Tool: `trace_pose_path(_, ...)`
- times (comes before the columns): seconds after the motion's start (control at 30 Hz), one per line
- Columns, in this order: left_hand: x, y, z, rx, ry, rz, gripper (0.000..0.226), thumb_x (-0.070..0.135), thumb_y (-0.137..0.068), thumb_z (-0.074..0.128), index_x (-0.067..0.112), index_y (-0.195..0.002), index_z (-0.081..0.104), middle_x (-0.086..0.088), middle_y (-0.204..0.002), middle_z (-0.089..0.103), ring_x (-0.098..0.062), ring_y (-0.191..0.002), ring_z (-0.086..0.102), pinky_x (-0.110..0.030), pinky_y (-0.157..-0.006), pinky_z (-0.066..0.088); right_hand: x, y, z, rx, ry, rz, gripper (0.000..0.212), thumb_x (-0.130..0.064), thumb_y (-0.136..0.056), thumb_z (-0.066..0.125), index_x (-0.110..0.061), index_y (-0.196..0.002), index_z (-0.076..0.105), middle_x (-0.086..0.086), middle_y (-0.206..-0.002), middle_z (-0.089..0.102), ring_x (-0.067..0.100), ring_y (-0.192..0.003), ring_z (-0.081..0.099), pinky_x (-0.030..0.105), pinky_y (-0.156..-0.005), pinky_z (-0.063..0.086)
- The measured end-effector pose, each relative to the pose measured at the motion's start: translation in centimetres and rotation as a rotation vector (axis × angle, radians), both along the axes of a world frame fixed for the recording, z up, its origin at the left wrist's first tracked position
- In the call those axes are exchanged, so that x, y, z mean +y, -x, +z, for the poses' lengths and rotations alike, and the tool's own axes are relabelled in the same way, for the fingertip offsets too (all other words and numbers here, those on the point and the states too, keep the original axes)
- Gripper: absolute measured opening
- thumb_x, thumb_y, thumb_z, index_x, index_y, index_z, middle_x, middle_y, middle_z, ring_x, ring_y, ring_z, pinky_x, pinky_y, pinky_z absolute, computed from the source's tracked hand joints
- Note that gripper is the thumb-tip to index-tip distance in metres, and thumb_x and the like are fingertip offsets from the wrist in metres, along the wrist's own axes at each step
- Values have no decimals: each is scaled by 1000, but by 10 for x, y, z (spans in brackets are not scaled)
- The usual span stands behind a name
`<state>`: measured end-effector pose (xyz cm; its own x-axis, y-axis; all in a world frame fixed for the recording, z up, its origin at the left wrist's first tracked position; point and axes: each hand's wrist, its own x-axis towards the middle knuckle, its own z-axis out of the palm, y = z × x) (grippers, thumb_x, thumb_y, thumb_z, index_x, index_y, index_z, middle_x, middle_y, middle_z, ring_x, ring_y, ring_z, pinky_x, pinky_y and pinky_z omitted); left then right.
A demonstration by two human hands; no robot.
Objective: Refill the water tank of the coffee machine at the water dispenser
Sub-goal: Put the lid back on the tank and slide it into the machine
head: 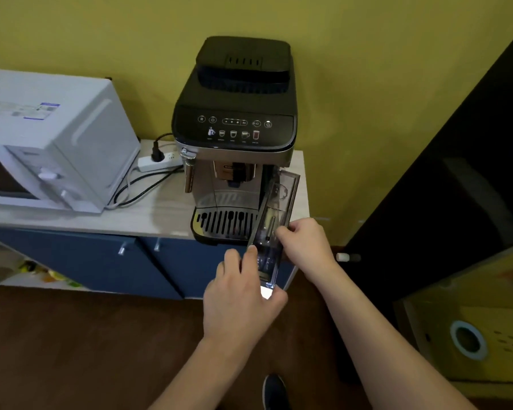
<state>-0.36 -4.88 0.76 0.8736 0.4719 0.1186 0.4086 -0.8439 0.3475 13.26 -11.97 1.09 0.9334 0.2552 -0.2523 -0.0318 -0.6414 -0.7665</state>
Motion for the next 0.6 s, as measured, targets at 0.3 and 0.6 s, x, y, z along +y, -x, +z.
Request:
trace_pose_path(0.3, -15, -18, 13, 26, 66, 99, 76, 56, -80, 51, 20, -145, 35, 0, -118, 41, -15, -101, 50, -25, -68, 41, 6, -26, 13, 22, 101, 178, 27, -25, -91, 54, -1, -85, 66, 14, -74, 69, 28, -68, 72, 43, -69, 61)
trace_pose_path(0.6, -17, -41, 16, -1, 80, 118, 74, 55, -79, 56, 18, -141, 40, -1, -116, 42, -16, -97, 51, -27, -69, 45, 10, -47, 21, 91, 96, 191, 19, -13, -92, 50, -2, -81, 60, 15, -71, 66, 32, -67, 74, 41, -69, 62)
